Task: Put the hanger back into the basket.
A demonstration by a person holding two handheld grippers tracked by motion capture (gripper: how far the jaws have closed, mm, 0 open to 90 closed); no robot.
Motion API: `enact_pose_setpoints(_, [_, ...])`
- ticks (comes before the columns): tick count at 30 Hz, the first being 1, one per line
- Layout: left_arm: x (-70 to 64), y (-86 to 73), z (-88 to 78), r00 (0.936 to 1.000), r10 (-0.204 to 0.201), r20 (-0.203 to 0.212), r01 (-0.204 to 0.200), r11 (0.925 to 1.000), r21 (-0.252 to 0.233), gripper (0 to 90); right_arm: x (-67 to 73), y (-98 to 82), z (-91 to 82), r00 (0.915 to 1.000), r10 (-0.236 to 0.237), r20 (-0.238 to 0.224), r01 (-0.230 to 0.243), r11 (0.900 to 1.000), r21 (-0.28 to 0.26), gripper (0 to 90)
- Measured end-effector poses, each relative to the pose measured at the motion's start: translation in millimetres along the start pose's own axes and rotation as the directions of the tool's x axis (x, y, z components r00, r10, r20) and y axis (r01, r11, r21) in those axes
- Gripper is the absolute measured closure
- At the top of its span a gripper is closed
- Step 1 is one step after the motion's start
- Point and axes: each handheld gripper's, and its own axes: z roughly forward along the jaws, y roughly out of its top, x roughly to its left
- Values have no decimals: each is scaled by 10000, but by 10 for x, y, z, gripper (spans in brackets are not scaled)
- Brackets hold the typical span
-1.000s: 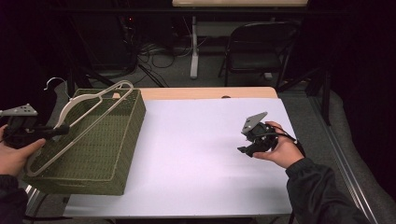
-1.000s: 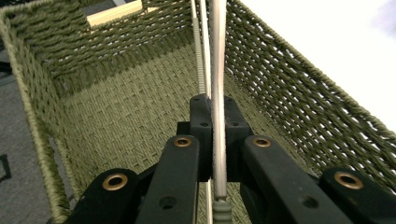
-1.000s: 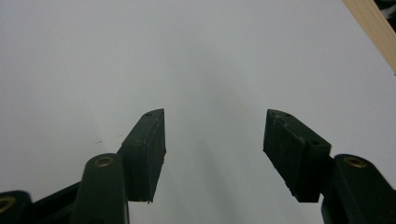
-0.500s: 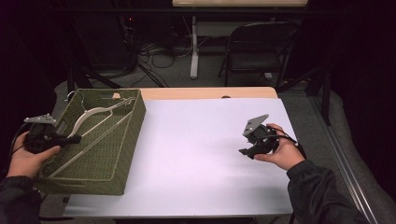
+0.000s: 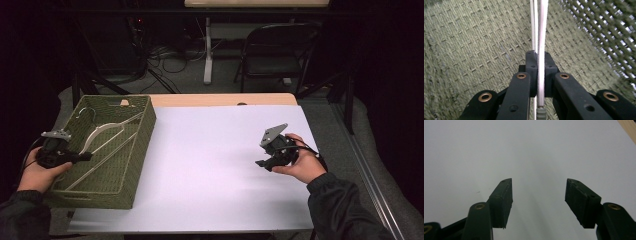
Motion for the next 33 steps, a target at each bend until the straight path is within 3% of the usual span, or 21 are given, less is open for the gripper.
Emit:
enact_pose_setpoints(9, [4, 0, 3, 9997, -188, -168, 190, 9997, 120, 852, -3, 1, -17, 10000, -21, -15, 21, 10000, 31, 388])
enact_pose_setpoints(10, [-3, 5, -14, 9995, -226, -223, 225, 9997, -50, 827, 1, -6, -8, 10000, 33, 67, -32, 9999, -123, 387])
enact_pose_setpoints(11, [-10, 12, -41, 9991, -260, -335, 251, 9993, -276, 778, -8, -4, -26, 10000, 5, 2, -5, 10000, 73, 387])
enact_pose_setpoints(13, [-32, 29, -127, 9961, -78, -884, 7, 9969, -793, 639, -8, -10, -38, 10000, 37, 49, -37, 9999, 121, 386])
enact_pose_setpoints(17, [-101, 36, -356, 9818, 165, -1891, -525, 9810, -1870, 504, 2, -38, -48, 9999, 92, 75, -90, 9997, -205, 382])
enact_pose_setpoints(19, [-143, 31, -465, 9754, 77, -2203, -591, 9719, -2278, 456, 2, -39, -96, 10000, 60, 71, -60, 10000, 17, 382])
enact_pose_setpoints(21, [-175, 17, -570, 9771, -204, -2120, -360, 9653, -2587, 453, 17, -61, -93, 9995, 190, 255, -175, 9981, -589, 381])
enact_pose_setpoints(22, [-196, 5, -618, 9778, -374, -2062, -212, 9613, -2748, 443, 17, -56, -134, 9996, 147, 223, -141, 9996, -238, 381])
enact_pose_setpoints(24, [-248, -28, -698, 9814, -683, -1795, 105, 9523, -3051, 430, 29, -65, -173, 9994, 213, 276, -207, 9995, -218, 379])
enact_pose_setpoints(26, [-328, -63, -753, 9833, -848, -1610, 298, 9479, -3171, 429, 45, -85, -206, 9990, 225, 383, -211, 9991, -367, 377])
enact_pose_setpoints(28, [-433, -91, -775, 9853, -850, -1484, 329, 9457, -3233, 411, 60, -117, -244, 9979, 400, 516, -380, 9985, -395, 376])
enact_pose_setpoints(31, [-634, -111, -782, 9871, -612, -1483, 120, 9500, -3121, 397, 75, -187, -299, 9955, 674, 660, -640, 9965, -532, 374])
enact_pose_setpoints(33, [-784, -126, -781, 9894, -442, -1384, -39, 9441, -3296, 383, 95, -247, -327, 9925, 851, 875, -789, 9943, -722, 373])
